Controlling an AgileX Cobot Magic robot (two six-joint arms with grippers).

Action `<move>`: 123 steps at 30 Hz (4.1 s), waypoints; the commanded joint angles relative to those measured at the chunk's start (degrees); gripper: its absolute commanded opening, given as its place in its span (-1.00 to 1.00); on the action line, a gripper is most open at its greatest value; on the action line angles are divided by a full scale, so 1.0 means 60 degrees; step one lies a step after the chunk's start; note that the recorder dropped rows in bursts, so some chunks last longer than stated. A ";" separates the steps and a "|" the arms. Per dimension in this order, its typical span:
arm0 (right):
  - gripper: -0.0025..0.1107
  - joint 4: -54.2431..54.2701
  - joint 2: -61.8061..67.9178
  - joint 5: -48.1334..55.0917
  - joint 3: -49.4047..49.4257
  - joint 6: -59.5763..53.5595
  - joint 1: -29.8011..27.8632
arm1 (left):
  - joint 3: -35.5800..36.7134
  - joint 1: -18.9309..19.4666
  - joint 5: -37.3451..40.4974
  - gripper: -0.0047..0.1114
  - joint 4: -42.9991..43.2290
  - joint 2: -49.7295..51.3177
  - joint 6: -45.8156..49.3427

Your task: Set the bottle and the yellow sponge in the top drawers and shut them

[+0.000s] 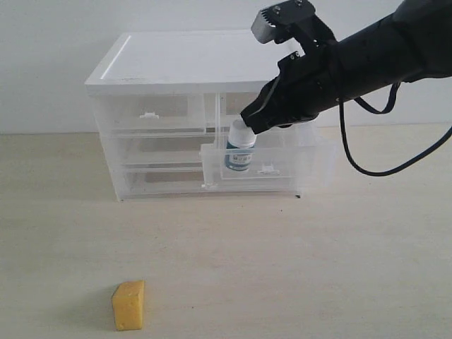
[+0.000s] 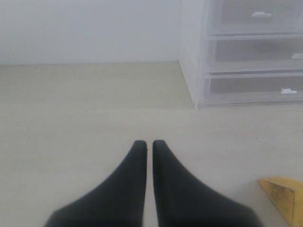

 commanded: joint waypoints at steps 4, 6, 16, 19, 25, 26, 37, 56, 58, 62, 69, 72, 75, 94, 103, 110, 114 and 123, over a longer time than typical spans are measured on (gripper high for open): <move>-0.96 -0.1593 0.0010 -0.0510 -0.0012 0.1062 -0.0021 | 0.0024 0.0008 -0.0060 -0.85 -0.0066 -0.0035 -0.0078; -0.96 -0.2230 0.0010 -0.0762 -0.0012 0.1549 -0.0021 | 0.0024 0.0008 -0.0060 -0.85 -0.0066 -0.0035 -0.0078; -0.96 -0.4425 -0.0104 -0.1982 -0.0012 0.3750 -0.0021 | 0.0024 0.0008 -0.0060 -0.85 -0.0066 -0.0035 -0.0078; -0.96 -0.4425 -0.0460 -0.1941 -0.0012 0.3750 -0.0021 | 0.0024 0.0008 -0.0060 -0.85 -0.0066 -0.0035 -0.0078; -0.96 -0.4425 -0.1472 -0.0843 -0.0012 0.4676 -0.0004 | 0.0024 0.0008 -0.0060 -0.85 -0.0066 -0.0035 -0.0078; -0.96 -0.4425 -0.1555 -0.0573 -0.0012 0.4813 -0.0004 | 0.0024 0.0008 -0.0060 -0.85 -0.0066 -0.0035 -0.0078; -0.96 -0.4603 -0.2542 0.3905 0.0075 0.5740 0.0806 | 0.0024 0.0008 -0.0060 -0.85 -0.0066 -0.0035 -0.0078; -0.96 -0.6483 -0.1255 0.1163 0.0780 0.6531 0.1662 | 0.0024 0.0008 -0.0060 -0.85 -0.0066 -0.0035 -0.0078; -0.96 -0.6709 -0.1231 0.0614 0.0780 0.6668 0.1662 | 0.0024 0.0008 -0.0060 -0.85 -0.0066 -0.0035 -0.0078; -0.96 -0.6898 -0.1093 -0.0188 0.0780 0.6911 0.1662 | 0.0024 0.0008 -0.0060 -0.85 -0.0066 -0.0035 -0.0078; -0.96 -0.7241 -0.0739 -0.1123 0.0780 0.6937 0.1662 | 0.0024 0.0008 -0.0060 -0.85 -0.0066 -0.0035 -0.0078; -0.96 -0.7417 -0.0732 -0.1647 0.0780 0.6937 0.1662 | 0.0024 0.0008 -0.0060 -0.85 -0.0066 -0.0035 -0.0078; -0.96 -0.7602 -0.0732 -0.2050 0.0780 0.6966 0.1640 | 0.0024 0.0008 -0.0060 -0.85 -0.0066 -0.0035 -0.0078; -0.96 -0.7875 0.0101 -0.4784 0.0780 0.6966 0.1214 | 0.0024 0.0008 -0.0060 -0.85 -0.0066 -0.0035 -0.0078; -0.96 -0.7875 0.0413 -0.6411 0.0780 0.6966 0.1196 | 0.0024 0.0008 -0.0060 -0.85 -0.0066 -0.0035 -0.0078; -0.96 -0.7358 0.0686 -0.7390 0.0780 0.7006 0.1176 | 0.0024 0.0008 -0.0060 -0.85 -0.0066 -0.0035 -0.0078; -0.96 -0.7087 0.0597 -0.7254 0.0780 0.7006 0.1176 | 0.0024 0.0008 -0.0060 -0.85 -0.0066 -0.0035 -0.0078; -0.96 -0.6992 -0.0729 -0.4039 0.0370 0.7006 0.0940 | 0.0024 0.0008 -0.0060 -0.85 -0.0066 -0.0035 -0.0078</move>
